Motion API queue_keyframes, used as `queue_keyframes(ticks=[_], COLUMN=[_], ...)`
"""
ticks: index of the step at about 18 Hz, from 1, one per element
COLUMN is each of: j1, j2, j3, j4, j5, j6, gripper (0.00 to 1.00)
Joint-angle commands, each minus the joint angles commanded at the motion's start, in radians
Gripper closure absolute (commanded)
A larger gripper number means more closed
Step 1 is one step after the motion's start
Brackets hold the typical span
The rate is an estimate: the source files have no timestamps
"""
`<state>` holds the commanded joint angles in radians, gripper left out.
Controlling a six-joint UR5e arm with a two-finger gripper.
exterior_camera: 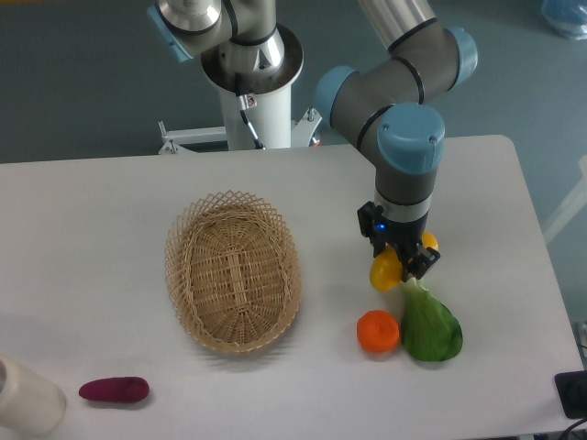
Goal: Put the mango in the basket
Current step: 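Lift the held yellow mango up from beside the bok choy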
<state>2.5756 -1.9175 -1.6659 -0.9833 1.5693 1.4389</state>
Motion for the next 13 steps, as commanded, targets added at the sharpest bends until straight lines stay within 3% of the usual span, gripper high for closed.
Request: queue_keyframes(ticks=[13], j1=[-0.003], j2=[-0.009], j3=[-0.005], j4=[0.002], j5=[0.005], j6=[-0.057], gripper=[0.40])
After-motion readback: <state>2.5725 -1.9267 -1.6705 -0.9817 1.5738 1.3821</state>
